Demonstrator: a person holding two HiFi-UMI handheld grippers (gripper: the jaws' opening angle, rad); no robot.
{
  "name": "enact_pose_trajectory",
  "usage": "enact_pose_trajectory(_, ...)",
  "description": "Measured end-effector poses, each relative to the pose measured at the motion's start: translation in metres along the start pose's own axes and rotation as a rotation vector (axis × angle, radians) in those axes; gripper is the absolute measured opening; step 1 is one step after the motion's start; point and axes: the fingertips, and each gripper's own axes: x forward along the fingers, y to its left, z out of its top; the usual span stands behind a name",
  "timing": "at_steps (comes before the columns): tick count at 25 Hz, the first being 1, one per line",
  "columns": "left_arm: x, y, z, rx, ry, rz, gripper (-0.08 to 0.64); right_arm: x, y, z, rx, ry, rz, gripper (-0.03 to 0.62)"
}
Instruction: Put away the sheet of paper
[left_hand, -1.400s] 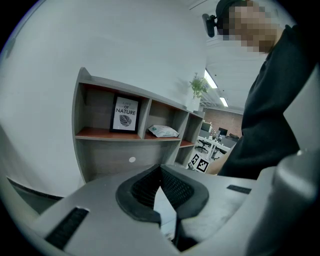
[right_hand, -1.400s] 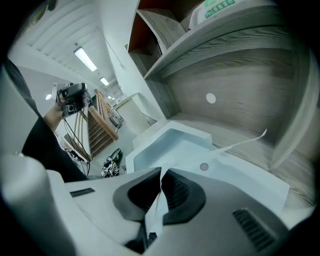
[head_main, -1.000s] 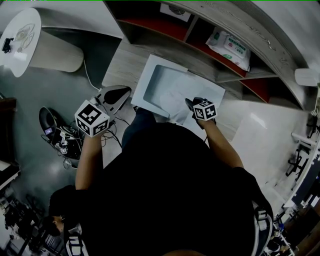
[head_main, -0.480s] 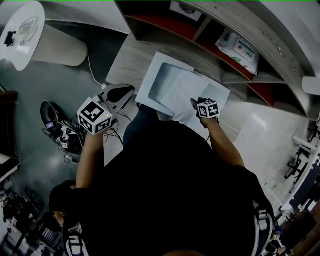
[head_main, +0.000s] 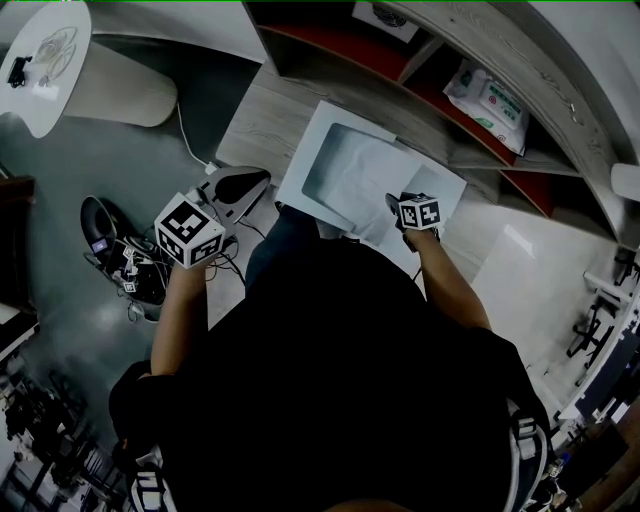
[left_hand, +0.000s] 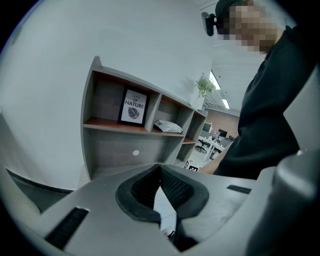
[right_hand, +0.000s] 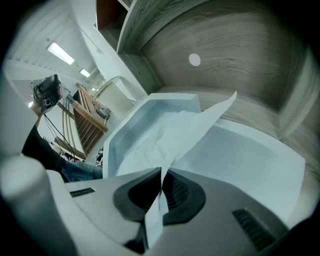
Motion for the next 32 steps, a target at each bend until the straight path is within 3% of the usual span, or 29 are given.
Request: enact_pose_trajectory(32,-0.003,0.039,-0.008,-0.023,0.017,-0.024,0.020,0.038,0.019,0.052,0.021,-0.014,0.030,0.015)
